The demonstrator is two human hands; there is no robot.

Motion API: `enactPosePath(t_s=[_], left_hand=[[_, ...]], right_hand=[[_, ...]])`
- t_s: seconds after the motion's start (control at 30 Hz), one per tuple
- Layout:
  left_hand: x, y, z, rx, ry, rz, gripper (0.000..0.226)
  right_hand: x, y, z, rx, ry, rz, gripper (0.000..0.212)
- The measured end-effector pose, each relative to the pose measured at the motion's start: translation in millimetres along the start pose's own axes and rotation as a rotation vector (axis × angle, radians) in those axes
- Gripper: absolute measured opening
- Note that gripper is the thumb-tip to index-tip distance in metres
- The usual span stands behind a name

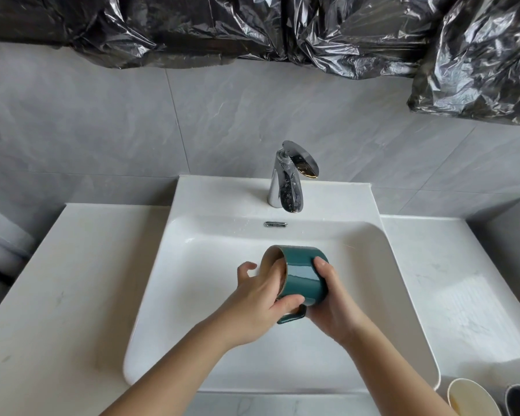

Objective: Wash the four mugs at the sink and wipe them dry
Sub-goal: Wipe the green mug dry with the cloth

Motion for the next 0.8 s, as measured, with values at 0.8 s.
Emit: enactPosePath(t_s=[0.8], left_hand=[[0.8,-15.5,0.4,0.092,0.126,-0.805,0.058]], right_hand=[[-10.2,12.8,-3.4,-0.137,0.113,-0.13,0.051]])
Point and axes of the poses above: each hand's wrist, its own z-axis towards the middle knuckle, its own y-axis out of the back of the hand, x = y × z, the point moved 2 cm from there along z, towards the middle knuckle, and after that the axes turned 7 degrees about -z, right-handed, at the moved point
